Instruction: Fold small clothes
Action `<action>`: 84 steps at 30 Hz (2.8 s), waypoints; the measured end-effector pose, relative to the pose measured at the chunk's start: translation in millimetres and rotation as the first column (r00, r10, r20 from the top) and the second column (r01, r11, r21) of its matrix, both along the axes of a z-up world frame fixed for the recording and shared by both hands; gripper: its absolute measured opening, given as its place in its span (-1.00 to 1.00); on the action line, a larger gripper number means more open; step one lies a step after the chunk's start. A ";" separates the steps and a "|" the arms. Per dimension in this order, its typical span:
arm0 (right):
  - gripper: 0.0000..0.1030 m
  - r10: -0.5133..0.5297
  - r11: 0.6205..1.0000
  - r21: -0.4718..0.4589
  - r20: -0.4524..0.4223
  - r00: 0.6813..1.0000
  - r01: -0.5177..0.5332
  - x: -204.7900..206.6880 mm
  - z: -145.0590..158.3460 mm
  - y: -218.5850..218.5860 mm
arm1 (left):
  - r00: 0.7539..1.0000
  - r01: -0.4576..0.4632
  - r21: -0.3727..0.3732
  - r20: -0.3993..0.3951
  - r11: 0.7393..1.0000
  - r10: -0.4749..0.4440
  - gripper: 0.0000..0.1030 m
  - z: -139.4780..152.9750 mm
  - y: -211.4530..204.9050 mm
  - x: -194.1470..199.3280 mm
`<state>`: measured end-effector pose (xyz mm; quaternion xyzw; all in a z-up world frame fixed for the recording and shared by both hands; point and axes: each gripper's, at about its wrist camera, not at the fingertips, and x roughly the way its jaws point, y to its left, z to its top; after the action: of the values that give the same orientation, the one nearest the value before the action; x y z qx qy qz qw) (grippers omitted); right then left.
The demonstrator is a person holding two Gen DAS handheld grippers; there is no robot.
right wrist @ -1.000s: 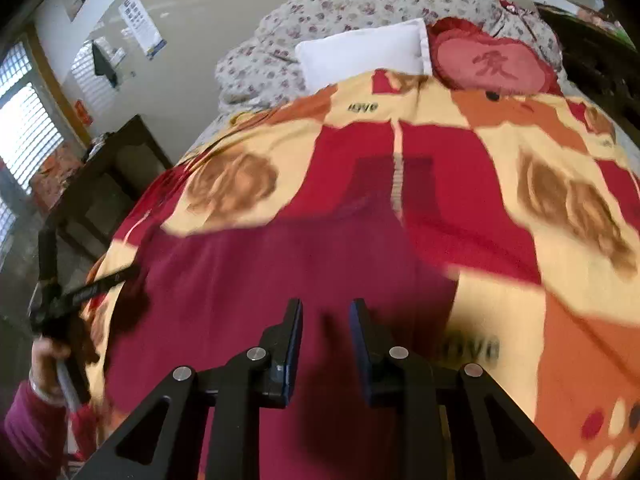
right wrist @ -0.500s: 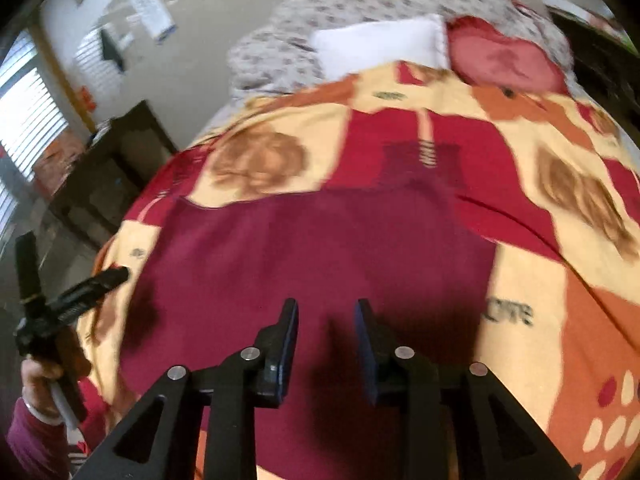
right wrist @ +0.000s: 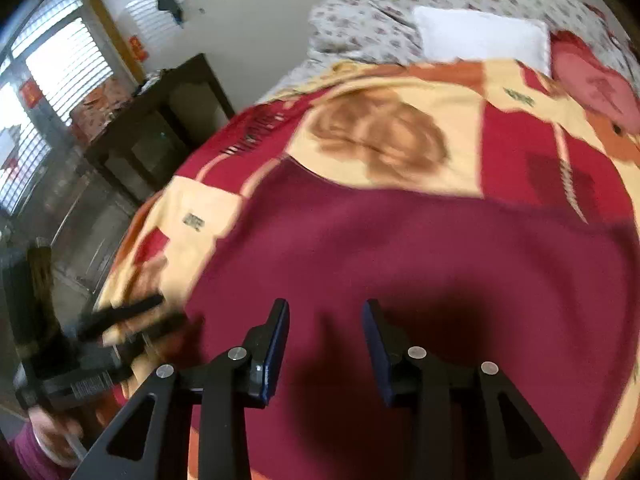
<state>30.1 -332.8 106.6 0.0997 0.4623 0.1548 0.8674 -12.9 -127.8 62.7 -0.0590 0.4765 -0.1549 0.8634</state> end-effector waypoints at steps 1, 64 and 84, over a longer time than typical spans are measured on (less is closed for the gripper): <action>-0.30 0.003 1.000 0.004 0.009 1.000 -0.003 5.8 1.6 5.6 | 1.000 -0.001 0.001 -0.007 1.000 0.001 0.27 -2.9 0.4 -0.4; -0.62 0.121 0.988 0.107 -0.078 0.990 -0.112 53.4 -23.2 56.1 | 0.998 -0.027 -0.177 -0.054 0.984 0.017 0.55 -42.4 -15.1 2.5; -0.17 0.172 0.955 -0.200 -0.223 0.959 -0.218 84.3 -45.7 130.1 | 0.998 -0.040 -0.274 -0.050 0.961 0.027 0.52 -48.8 -0.9 -16.4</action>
<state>114.4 -202.7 60.9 -0.0292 0.5704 0.1763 0.8017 -29.4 -128.7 13.9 -0.1898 0.4692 -0.2036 0.8381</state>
